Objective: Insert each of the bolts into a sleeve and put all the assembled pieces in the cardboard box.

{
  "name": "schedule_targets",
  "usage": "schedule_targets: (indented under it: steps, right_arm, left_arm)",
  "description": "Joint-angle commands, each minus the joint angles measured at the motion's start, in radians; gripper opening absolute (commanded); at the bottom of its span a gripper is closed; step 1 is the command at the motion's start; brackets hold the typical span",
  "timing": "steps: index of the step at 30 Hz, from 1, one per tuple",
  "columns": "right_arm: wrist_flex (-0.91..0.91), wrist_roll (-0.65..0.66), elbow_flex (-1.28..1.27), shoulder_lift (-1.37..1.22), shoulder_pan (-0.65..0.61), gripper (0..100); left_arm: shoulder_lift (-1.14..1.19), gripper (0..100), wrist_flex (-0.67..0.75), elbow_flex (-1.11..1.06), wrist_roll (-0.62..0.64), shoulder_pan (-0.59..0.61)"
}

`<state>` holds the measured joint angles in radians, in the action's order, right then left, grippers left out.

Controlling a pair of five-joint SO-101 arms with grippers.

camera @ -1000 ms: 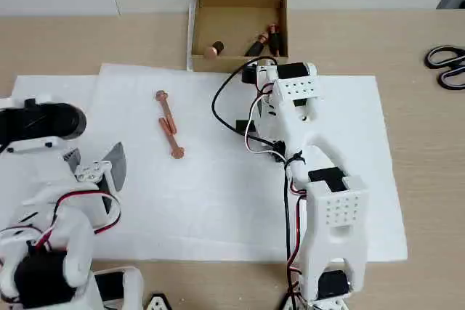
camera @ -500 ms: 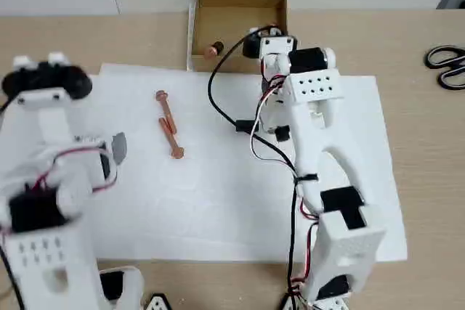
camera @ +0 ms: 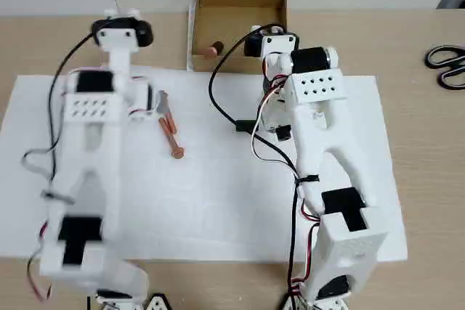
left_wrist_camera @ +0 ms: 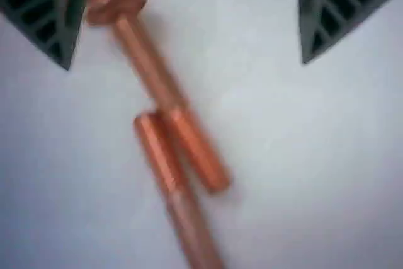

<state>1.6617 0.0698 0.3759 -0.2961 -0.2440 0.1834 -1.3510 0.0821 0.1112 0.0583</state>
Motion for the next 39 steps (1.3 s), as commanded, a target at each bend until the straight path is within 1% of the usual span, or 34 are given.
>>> schedule_targets:
  steps: [1, 6, 9, 13, 18, 22, 27, 34, 39]
  right_arm:
    - [0.007, 0.009, 0.018, 0.065, 0.007, 0.4]
    - [0.007, 0.009, 0.017, 0.065, 0.007, 0.4]
    - [-0.001, 0.009, -0.008, 0.065, 0.007, 0.4]
    - [-0.002, 0.009, -0.026, 0.065, 0.007, 0.4]
    - [-0.002, 0.009, -0.026, 0.065, 0.007, 0.4]
    - [-0.004, 0.009, -0.026, 0.065, 0.007, 0.4]
    - [-0.004, 0.009, -0.026, 0.065, 0.007, 0.4]
    - [-0.004, 0.009, -0.026, 0.065, 0.007, 0.4]
    - [-0.018, 0.009, -0.026, 0.065, 0.007, 0.4]
  left_arm:
    - [0.17, 22, 0.038, 0.179, 0.124, -0.026]
    - [0.376, 22, 0.032, 0.358, 0.244, -0.031]
    - [0.47, 18, 0.032, 0.437, 0.288, -0.025]
    - [0.551, 12, 0.032, 0.499, 0.298, -0.029]
    - [0.621, 12, 0.032, 0.565, 0.298, -0.028]
    - [0.658, 9, 0.034, 0.591, 0.298, -0.031]
    - [0.694, 1, 0.032, 0.615, 0.298, -0.034]
    - [0.687, 1, 0.031, 0.622, 0.298, -0.049]
    - [0.634, 1, -0.11, 0.763, 0.298, -0.095]
